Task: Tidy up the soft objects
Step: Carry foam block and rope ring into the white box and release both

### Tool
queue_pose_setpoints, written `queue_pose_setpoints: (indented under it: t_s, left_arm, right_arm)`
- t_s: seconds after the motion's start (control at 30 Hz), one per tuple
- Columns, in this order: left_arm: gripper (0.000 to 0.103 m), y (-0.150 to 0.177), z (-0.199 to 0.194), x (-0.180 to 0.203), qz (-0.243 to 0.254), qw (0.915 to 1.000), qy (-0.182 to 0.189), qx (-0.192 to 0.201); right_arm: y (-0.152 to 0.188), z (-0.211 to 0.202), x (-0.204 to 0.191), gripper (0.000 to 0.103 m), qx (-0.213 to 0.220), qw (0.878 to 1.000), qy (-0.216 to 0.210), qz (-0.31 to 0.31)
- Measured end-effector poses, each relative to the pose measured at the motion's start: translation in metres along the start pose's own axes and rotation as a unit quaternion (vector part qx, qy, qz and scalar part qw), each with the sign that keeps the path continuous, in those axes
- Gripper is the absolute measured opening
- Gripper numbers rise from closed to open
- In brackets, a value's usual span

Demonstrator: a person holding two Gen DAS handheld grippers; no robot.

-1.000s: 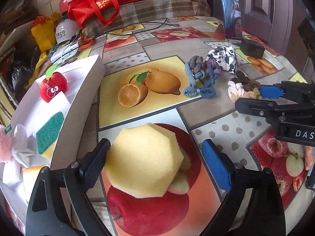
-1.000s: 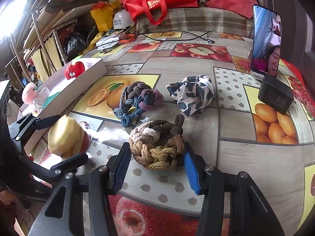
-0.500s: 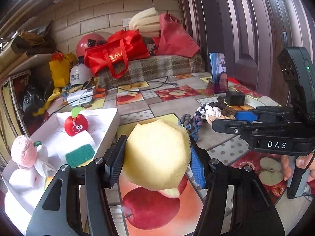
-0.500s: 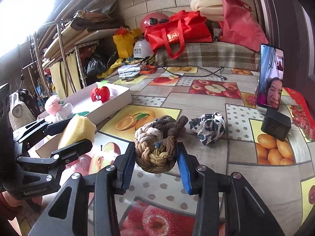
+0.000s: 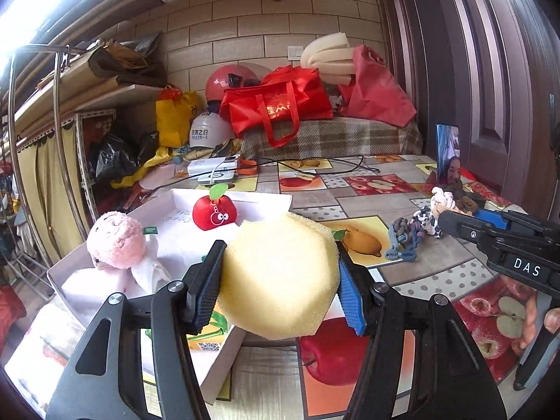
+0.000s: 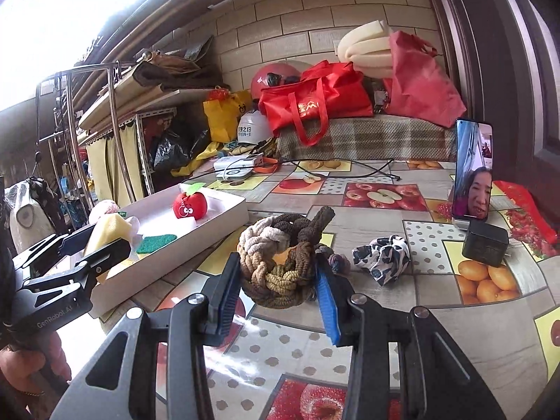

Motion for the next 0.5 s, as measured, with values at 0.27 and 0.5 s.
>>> queue_pose_setpoints:
  t_s: [0.27, 0.5]
  left_arm:
    - [0.060, -0.011, -0.005, -0.070, -0.019, 0.9975, -0.063, 0.024]
    - [0.060, -0.027, 0.013, -0.147, -0.070, 0.9895, -0.120, 0.042]
  right_arm:
    - [-0.012, 0.022, -0.029, 0.041, 0.001, 1.000, 0.013, -0.019]
    - [-0.029, 0.055, -0.066, 0.041, 0.006, 0.998, 0.006, -0.066]
Point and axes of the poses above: each gripper's, at about its wrist camera, not at the fingertips, and z roughly the way its jaws point, x to its right, y to its underside, the point moved 9 cm from there along z, roughly the way its jaws point, and after that the axes turned 11 degrees about -z, right-handed, at the moved point
